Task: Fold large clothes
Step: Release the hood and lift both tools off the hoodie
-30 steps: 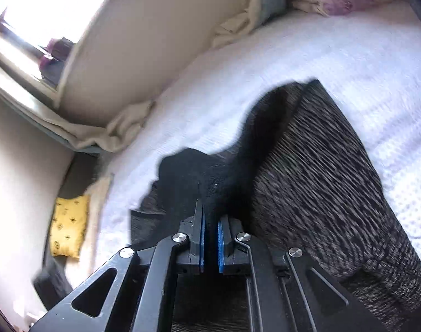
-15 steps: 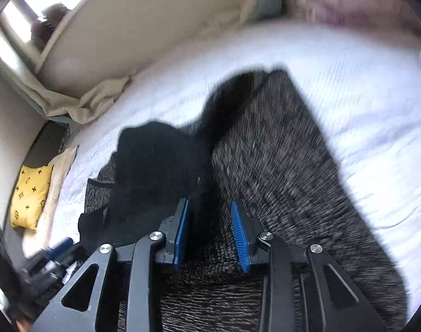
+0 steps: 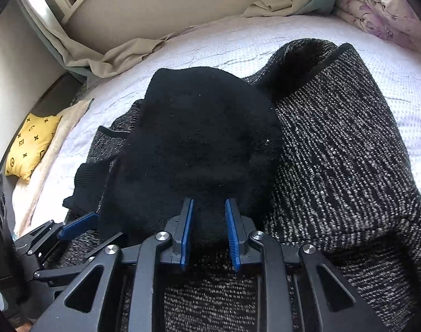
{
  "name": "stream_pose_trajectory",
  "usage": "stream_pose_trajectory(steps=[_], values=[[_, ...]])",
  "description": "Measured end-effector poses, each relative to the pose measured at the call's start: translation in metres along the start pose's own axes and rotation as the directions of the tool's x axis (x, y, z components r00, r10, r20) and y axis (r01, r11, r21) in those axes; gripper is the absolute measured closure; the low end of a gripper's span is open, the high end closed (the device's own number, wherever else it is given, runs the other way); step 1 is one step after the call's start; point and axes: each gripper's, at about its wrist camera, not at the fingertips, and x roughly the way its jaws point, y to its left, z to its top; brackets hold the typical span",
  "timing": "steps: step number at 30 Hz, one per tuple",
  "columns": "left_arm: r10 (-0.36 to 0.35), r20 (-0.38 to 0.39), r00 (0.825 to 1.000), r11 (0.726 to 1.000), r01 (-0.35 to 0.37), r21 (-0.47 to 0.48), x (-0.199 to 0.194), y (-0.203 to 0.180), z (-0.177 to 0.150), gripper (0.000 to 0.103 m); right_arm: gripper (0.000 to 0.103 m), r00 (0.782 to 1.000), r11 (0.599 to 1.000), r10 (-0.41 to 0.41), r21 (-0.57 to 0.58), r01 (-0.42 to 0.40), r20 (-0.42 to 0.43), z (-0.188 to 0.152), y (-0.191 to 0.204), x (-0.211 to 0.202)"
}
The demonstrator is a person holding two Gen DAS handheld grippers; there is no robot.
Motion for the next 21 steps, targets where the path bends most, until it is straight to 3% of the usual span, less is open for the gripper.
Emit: stream_pose_trajectory(steps=[4, 7, 9, 10, 16, 21], values=[[0.016, 0.009, 1.000, 1.000, -0.016, -0.027, 0.000, 0.002, 0.004, 0.033, 0.084, 0.995, 0.990, -0.099, -0.094, 0.100, 0.012, -0.003, 0.018, 0.005], [0.043, -0.001, 0.999, 0.999, -0.043, -0.006, -0.018, 0.006, -0.004, 0.027, 0.073, 0.995, 0.990, -0.098, -0.105, 0.097, -0.008, 0.001, 0.022, -0.007], [0.053, 0.001, 0.999, 0.999, -0.053, 0.000, -0.032, 0.011, -0.017, 0.025, 0.058, 0.997, 0.994, -0.079, -0.080, 0.079, 0.013, -0.002, 0.018, -0.029], [0.059, -0.005, 0.998, 0.998, -0.059, -0.004, -0.038, 0.014, -0.024, 0.024, 0.056, 0.997, 0.994, -0.078, -0.076, 0.080, 0.027, -0.006, 0.016, -0.039], [0.083, -0.089, 0.993, 0.996, -0.086, -0.038, -0.059, 0.025, -0.070, 0.018, 0.054, 0.990, 0.981, -0.138, -0.137, 0.138, 0.010, -0.056, 0.007, -0.085], [0.101, -0.103, 0.989, 0.992, -0.108, -0.062, -0.051, 0.025, -0.097, 0.014, 0.047, 0.979, 0.968, -0.196, -0.171, 0.186, -0.047, -0.091, 0.005, -0.078]])
